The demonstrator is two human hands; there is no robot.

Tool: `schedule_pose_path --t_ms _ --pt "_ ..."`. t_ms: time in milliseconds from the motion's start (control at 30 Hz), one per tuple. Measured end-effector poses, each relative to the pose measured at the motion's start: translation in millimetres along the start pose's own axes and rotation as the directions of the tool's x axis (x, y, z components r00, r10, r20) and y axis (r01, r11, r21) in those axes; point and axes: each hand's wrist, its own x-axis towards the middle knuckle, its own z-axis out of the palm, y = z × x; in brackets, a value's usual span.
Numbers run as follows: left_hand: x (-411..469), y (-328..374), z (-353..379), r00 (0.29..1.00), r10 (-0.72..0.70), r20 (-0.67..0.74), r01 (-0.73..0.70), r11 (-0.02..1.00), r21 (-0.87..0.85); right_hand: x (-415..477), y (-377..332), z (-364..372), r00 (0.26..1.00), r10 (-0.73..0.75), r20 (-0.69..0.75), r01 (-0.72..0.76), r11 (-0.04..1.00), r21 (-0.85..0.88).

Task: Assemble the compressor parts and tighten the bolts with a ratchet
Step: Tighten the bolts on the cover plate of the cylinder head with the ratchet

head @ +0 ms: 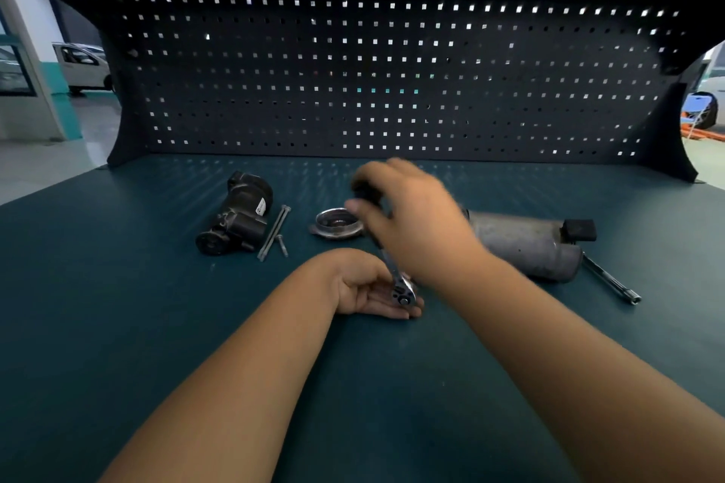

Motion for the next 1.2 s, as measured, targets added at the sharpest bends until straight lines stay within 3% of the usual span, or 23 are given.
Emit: schedule_pose_path --t_ms 100,233,300,400,600,667,767,900,1000,1100,1200 --pt "-2 1 1 0.996 -0.056 0.07 0.058 0.998 -0.014 -12 15 -32 0.997 0.055 -0.048 -0.057 0.997 -0.047" --pt "0 1 -2 0.993 -0.067 0.099 0.067 0.998 0.009 -32 39 -76 0.977 0.203 0.069 -0.183 0.956 -0.23" --pt "0 1 -3 0.992 -0.059 0.113 0.06 0.998 -0.002 -46 49 -88 0.929 0.296 0.224 -0.209 0.915 -0.344" --pt "1 0 -4 0.991 -0.065 0.115 0.07 0.997 -0.041 -75 64 -86 0.791 0.415 0.449 -0.164 0.851 -0.499" --pt "1 -1 -7 0.987 -0.063 0.149 0.075 0.994 -0.079 -105 80 -67 0.7 0.521 0.489 -0.298 0.835 -0.463" --pt "0 0 -6 0.987 -0.066 0.148 0.075 0.996 -0.055 -94 82 -74 0.751 0.504 0.426 -0.325 0.844 -0.426" --pt "0 2 -4 0.987 -0.079 0.138 0.085 0.996 -0.038 -63 67 -88 0.872 0.434 0.224 -0.389 0.895 -0.218" --pt "1 2 -3 0.992 -0.077 0.103 0.081 0.996 -0.035 -23 23 -58 0.969 0.2 0.143 -0.179 0.973 -0.144" --pt "-1 1 -3 0.995 -0.071 0.076 0.076 0.995 -0.067 4 -1 -24 0.974 0.063 0.216 -0.019 0.98 -0.2" --pt "-2 2 -2 0.997 -0.063 0.05 0.066 0.996 -0.055 20 -6 -12 0.948 0.058 0.312 0.004 0.981 -0.195" --pt "0 1 -2 0.996 -0.072 0.047 0.075 0.996 -0.057 20 7 -25 0.958 0.083 0.275 -0.029 0.98 -0.197"
